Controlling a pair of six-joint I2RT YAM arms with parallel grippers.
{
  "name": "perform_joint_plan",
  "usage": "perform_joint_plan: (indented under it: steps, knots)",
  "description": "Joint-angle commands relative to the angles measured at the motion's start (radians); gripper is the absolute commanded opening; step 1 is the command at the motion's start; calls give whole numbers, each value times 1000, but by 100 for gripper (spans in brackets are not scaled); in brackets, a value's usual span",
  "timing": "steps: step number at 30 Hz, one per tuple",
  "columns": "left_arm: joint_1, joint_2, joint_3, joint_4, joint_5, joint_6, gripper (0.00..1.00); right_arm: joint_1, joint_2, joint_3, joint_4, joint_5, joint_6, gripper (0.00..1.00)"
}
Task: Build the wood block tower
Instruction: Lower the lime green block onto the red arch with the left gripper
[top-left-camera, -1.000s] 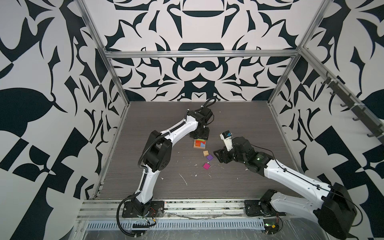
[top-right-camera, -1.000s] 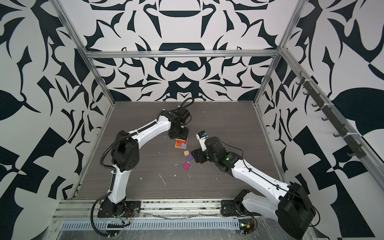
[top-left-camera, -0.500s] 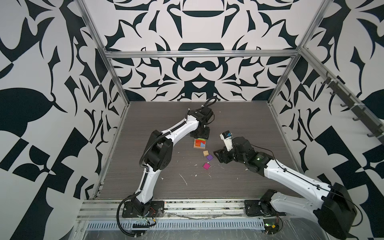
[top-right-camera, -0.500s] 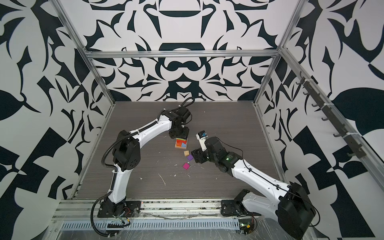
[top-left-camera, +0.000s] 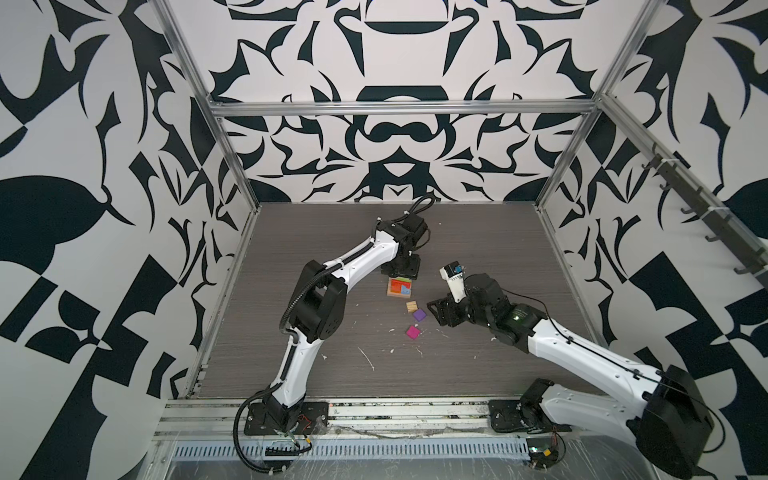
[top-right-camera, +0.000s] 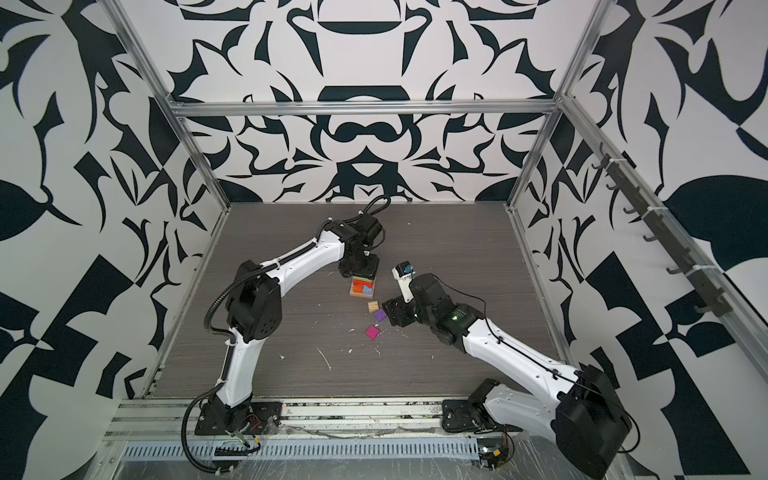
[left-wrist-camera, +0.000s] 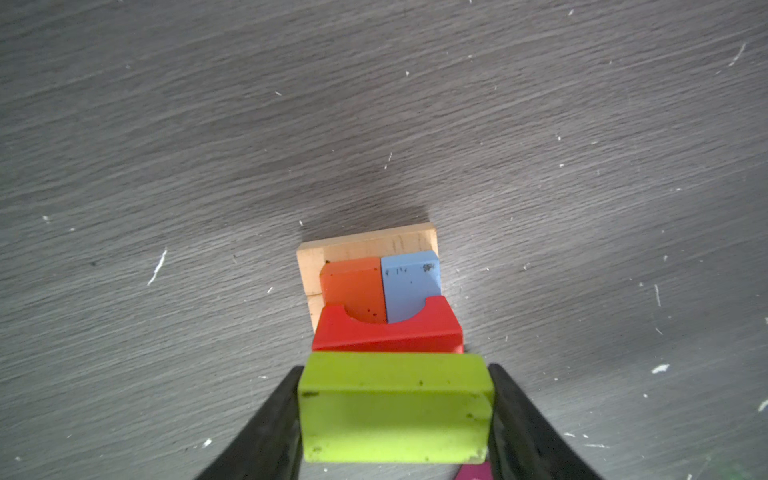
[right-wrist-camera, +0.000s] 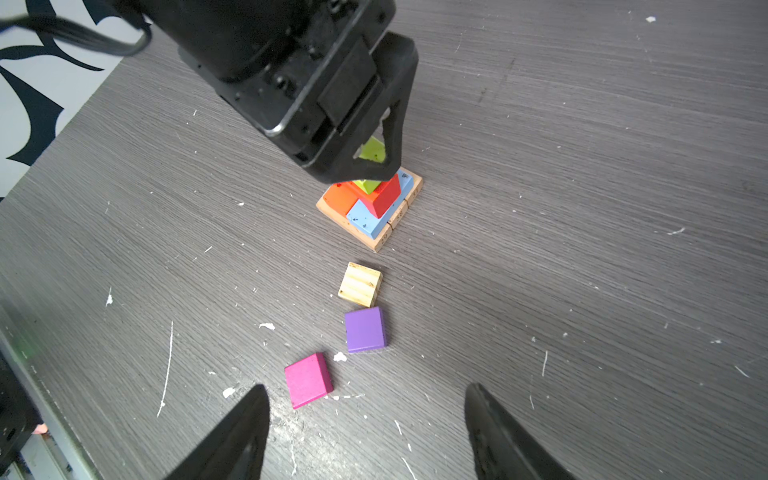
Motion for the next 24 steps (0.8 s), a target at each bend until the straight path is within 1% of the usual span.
perform_joint_plan:
  steps: [1, 24]
  knots:
    - [-5, 18, 27, -46, -7, 6, 57, -1, -9, 11, 20, 11, -8, 77]
    - [-6, 33, 32, -47, -9, 6, 57, -1, -14, 3, 21, 12, -5, 77]
